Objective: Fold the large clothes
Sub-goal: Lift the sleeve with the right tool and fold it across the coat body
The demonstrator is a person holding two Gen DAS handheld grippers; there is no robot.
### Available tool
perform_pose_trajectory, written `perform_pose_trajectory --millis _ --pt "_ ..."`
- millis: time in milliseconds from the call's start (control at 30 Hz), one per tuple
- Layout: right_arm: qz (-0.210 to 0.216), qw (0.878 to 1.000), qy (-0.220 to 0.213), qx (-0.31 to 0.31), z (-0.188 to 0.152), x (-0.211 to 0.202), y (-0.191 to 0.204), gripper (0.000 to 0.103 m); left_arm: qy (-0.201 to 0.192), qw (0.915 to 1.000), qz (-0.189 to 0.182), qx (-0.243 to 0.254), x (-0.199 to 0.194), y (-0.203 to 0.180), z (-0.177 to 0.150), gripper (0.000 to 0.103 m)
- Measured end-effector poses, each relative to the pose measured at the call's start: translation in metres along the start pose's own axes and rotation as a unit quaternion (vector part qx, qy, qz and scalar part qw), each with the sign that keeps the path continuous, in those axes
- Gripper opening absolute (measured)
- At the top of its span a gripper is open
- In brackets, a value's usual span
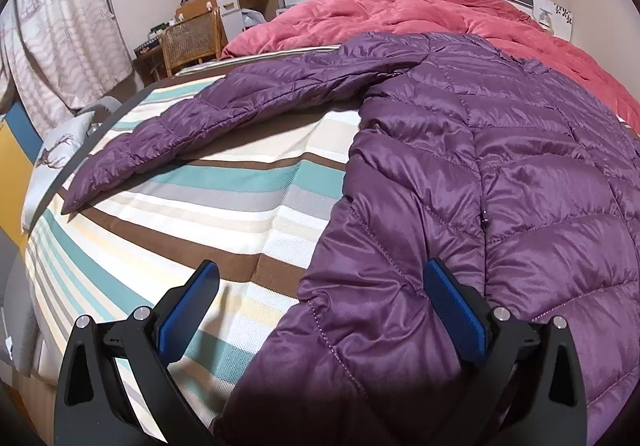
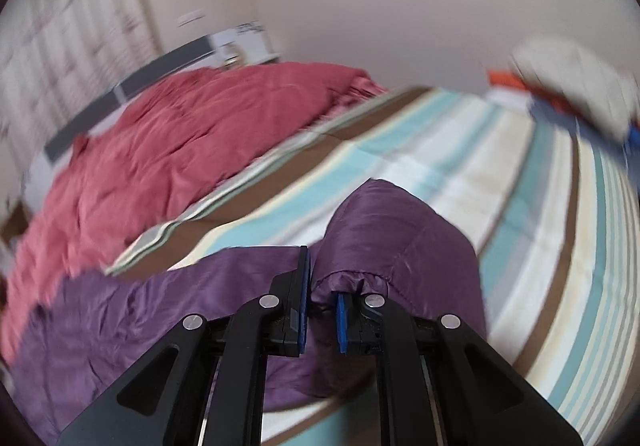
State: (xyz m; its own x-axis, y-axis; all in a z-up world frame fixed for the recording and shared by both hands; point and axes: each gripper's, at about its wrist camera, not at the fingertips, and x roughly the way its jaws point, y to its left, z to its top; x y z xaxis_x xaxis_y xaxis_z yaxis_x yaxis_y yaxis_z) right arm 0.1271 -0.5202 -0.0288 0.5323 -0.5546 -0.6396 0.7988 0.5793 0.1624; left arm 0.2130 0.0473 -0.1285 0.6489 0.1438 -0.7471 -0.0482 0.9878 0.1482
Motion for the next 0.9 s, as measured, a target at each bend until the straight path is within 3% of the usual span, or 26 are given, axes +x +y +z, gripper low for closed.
perform_pose_trajectory --millis 133,200,333,500,733,900 --pt "0.019 0.996 -0.018 -0.089 -0.007 -0.01 0.05 0.011 0.002 1.0 -0.005 -0.005 0.0 0.0 -0.001 0.101" --pt "0.032 0.987 -0.031 -0.157 -0.018 -0.018 0.088 0.011 0.005 0.9998 -0.013 -0.012 0.0 0.003 -0.001 0.101" --pt "0.054 0.952 -0.067 -0.292 -0.051 -0.036 0.154 0.011 0.008 0.9995 -0.022 -0.021 0.001 0.006 -0.001 0.101" --pt "0.044 0.886 -0.097 -0.452 -0.107 -0.048 0.227 0.008 0.007 0.9994 -0.025 -0.024 0.003 0.007 -0.001 0.101" --pt "0.044 0.763 -0.174 -0.62 -0.188 -0.074 0.281 0.008 0.008 0.9991 -0.031 -0.028 0.005 0.01 -0.001 0.101" --pt "0.064 0.71 -0.215 -0.668 -0.22 -0.093 0.298 0.008 0.009 0.9989 -0.035 -0.032 0.006 0.013 -0.001 0.101"
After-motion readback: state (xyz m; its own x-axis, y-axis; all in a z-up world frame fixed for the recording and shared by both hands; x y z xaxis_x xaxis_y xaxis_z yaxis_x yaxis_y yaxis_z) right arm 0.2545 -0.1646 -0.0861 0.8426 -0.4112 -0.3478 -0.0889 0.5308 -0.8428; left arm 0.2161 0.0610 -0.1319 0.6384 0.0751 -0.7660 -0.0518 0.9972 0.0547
